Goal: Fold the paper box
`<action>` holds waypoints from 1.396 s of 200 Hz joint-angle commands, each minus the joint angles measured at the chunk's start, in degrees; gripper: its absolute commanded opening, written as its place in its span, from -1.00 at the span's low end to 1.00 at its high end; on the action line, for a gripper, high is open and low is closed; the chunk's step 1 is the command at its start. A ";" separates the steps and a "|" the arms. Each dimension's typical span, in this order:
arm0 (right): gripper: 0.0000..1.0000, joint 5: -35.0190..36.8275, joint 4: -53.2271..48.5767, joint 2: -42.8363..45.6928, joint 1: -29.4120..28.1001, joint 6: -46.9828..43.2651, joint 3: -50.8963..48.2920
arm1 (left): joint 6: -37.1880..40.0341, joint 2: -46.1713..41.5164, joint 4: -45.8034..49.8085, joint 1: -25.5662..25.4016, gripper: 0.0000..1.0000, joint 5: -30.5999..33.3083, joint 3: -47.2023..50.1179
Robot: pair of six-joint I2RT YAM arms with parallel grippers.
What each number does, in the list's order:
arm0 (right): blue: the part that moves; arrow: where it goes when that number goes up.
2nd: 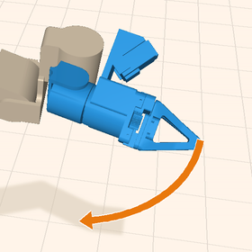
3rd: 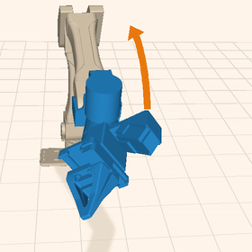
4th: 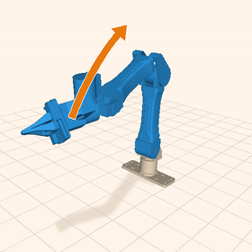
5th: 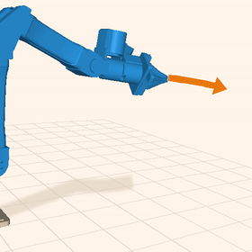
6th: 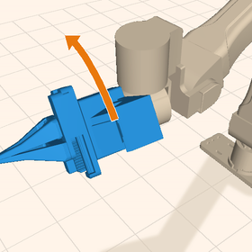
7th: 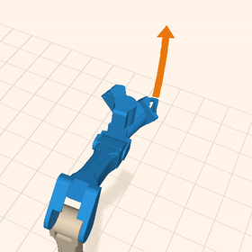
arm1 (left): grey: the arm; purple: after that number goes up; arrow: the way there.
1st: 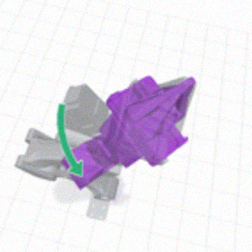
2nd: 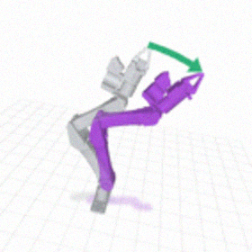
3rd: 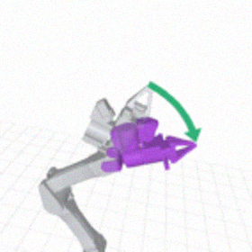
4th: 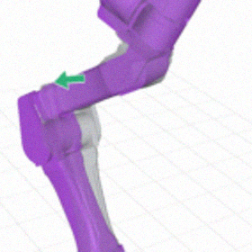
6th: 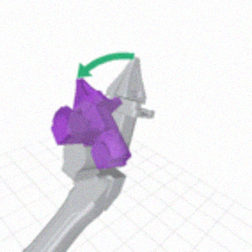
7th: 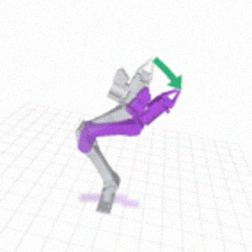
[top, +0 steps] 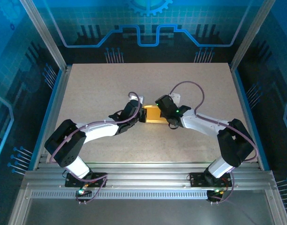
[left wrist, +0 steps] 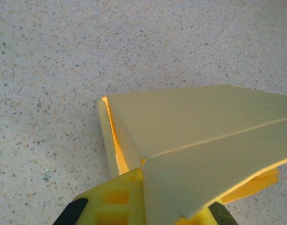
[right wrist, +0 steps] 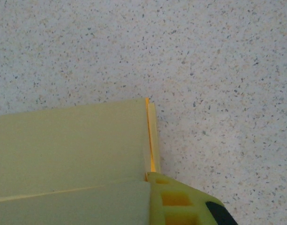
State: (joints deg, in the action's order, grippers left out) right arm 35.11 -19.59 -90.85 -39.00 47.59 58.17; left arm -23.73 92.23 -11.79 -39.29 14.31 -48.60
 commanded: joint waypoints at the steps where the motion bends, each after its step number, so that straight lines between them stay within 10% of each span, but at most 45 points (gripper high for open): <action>1: -1.00 0.21 1.47 -0.03 -0.26 1.02 -2.41 | -2.68 -1.59 0.54 -0.50 -1.00 -0.62 1.99; 212: -0.92 1.90 16.98 -0.59 -2.46 -1.95 -16.30 | -5.54 2.17 -6.76 -5.93 -1.00 9.40 5.92; 279: -0.61 1.88 18.90 2.44 -2.57 -5.46 -17.74 | -4.80 1.73 -4.87 -5.98 -1.00 12.90 6.54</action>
State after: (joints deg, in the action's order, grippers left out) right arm 35.51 0.51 -90.24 -40.99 43.66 41.95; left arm -27.81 94.37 -16.82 -45.08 23.86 -42.89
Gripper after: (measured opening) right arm 0.183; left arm 0.047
